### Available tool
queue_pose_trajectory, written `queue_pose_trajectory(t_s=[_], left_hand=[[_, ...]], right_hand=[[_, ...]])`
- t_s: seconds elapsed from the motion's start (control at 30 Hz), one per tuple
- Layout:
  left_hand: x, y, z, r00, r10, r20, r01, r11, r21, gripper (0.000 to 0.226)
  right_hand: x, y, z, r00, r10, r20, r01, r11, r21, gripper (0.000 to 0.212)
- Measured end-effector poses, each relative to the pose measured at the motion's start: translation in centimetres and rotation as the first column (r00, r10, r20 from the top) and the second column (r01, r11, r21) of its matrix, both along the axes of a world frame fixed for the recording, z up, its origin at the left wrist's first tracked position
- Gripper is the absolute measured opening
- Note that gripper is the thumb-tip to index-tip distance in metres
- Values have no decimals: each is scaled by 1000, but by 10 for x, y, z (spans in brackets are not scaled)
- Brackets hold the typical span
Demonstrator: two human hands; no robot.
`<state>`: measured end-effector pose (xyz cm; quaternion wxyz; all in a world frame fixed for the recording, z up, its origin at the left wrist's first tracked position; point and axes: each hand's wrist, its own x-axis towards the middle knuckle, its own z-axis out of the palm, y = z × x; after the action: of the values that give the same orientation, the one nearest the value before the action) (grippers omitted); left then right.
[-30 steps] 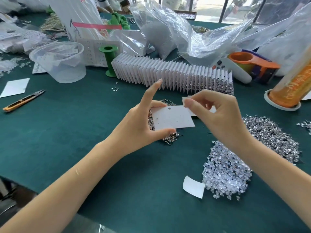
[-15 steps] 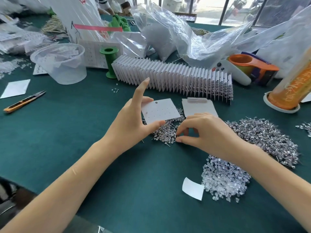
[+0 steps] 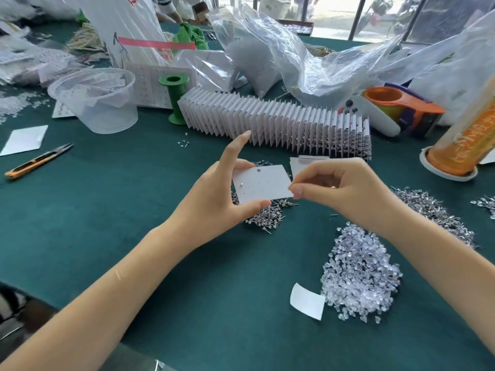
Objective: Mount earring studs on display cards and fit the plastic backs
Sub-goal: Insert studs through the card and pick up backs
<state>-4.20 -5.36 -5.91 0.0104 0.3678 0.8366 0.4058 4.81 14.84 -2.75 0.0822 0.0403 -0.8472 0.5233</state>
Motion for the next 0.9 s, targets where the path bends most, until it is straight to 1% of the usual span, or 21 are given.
queue_pose_trajectory(t_s=[0.03, 0.07, 0.1, 0.13, 0.2, 0.27, 0.33, 0.43, 0.53, 0.77, 0.83, 0.9], left_hand=[[2, 1, 0, 1000, -25, 11, 25, 1000, -3, 100], [4, 2, 0, 998, -51, 23, 51, 999, -6, 101], [6, 3, 0, 996, -78, 35, 79, 997, -10, 101], [9, 4, 0, 993, -104, 49, 104, 994, -17, 100], [13, 6, -1, 987, -144, 67, 146, 989, -30, 100], [16, 8, -1, 983, -169, 76, 172, 985, -30, 99], [19, 9, -1, 980, -182, 85, 184, 983, -21, 99], [20, 9, -1, 979, -187, 84, 188, 982, -2, 99], [20, 9, 1, 979, -185, 87, 184, 983, 16, 100], [21, 8, 3, 978, -194, 76, 193, 981, 31, 100], [22, 9, 4, 977, -197, 79, 195, 980, 33, 100], [22, 9, 4, 976, -200, 84, 198, 980, 35, 100]], right_hand=[[0, -1, 2, 1000, -11, 6, 11, 995, -102, 3], [-1, -3, 3, 999, -29, 12, 31, 985, -171, 4], [-1, -6, 3, 998, -54, 17, 56, 978, -199, 6], [-2, -9, 2, 997, -79, 18, 81, 980, -182, 5], [-4, -14, -1, 992, -122, 30, 125, 989, -85, 2], [-5, -16, -3, 989, -134, 70, 136, 991, -21, 7], [-5, -17, -5, 983, -109, 147, 115, 993, -36, 7], [-4, -18, -8, 963, -73, 260, 108, 987, -122, 6], [-2, -17, -10, 950, -72, 302, 118, 983, -138, 7], [-3, -16, -12, 952, -68, 300, 115, 983, -141, 5], [-2, -18, -13, 963, -66, 261, 104, 985, -135, 4], [-1, -20, -13, 979, -71, 190, 99, 985, -139, 9]])
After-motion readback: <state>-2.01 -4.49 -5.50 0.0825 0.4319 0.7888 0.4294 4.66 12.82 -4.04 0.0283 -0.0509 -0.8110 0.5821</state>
